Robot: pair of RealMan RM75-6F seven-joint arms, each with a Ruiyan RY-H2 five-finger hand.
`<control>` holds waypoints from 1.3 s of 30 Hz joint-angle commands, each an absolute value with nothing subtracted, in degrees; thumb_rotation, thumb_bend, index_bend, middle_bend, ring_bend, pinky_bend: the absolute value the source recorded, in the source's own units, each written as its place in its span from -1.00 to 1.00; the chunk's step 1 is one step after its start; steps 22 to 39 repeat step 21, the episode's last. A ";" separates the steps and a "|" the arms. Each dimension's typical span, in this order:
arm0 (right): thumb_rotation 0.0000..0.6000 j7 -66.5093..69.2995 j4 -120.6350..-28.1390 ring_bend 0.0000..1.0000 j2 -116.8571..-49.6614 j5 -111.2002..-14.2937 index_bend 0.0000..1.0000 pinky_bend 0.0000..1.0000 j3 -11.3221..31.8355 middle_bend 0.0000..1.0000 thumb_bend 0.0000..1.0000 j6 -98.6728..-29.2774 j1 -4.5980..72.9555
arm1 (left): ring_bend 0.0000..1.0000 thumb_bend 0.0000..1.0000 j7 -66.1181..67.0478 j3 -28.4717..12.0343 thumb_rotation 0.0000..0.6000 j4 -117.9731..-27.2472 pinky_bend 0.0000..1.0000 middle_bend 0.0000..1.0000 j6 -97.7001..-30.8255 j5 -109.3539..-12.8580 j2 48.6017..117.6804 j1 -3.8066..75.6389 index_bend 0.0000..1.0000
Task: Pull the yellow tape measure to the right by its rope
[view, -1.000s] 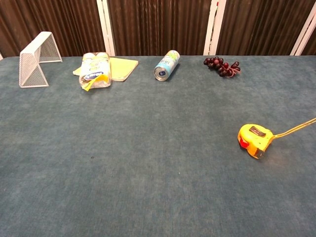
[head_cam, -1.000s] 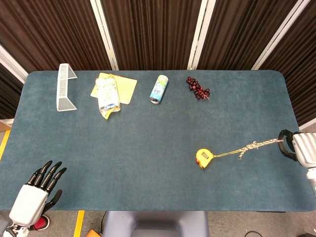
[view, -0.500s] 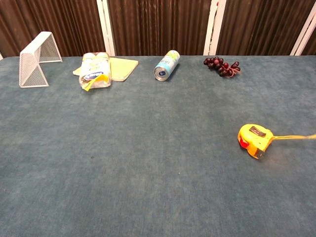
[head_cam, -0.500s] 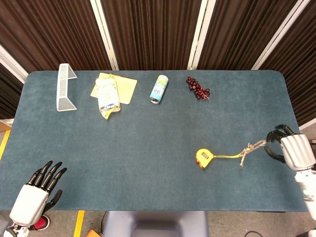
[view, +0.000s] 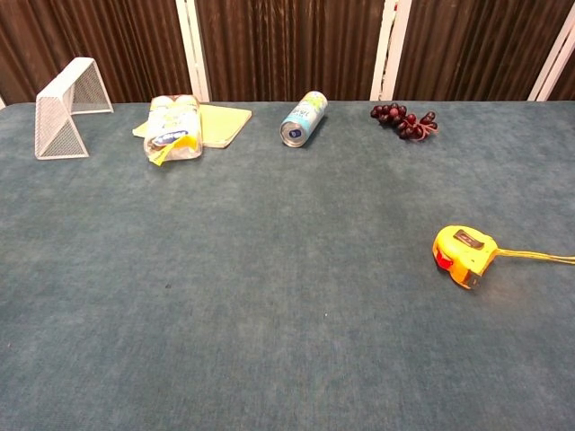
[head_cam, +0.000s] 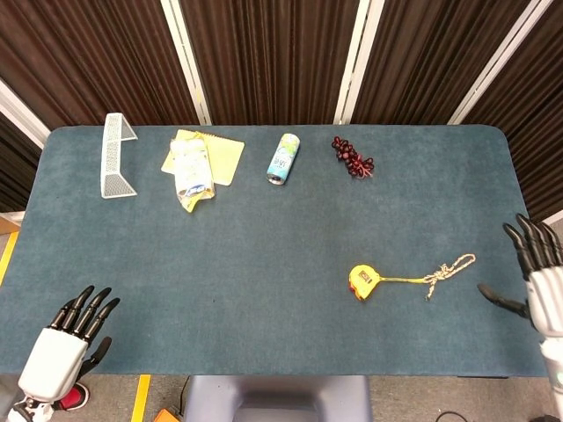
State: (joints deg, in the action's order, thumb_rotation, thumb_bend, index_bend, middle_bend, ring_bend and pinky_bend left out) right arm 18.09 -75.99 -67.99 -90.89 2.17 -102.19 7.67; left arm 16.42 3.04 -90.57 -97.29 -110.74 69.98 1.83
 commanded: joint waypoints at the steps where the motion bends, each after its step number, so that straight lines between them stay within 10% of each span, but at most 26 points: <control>1: 1.00 16.76 -79.44 -1.00 -67.51 -92.20 -0.92 -1.00 -0.33 -1.00 -1.00 -107.41 1.44 | -0.87 -0.26 16.73 2.70 1.00 -90.56 -0.46 -0.79 -97.46 -109.98 70.20 1.57 -0.70; 39: 1.00 6.57 -84.53 -1.00 -64.09 -96.03 -1.00 -0.87 -3.94 -1.00 -1.00 -103.78 -3.45 | -0.87 -0.26 17.97 2.48 1.00 -90.15 -0.46 -0.79 -99.05 -110.04 70.91 0.58 -0.71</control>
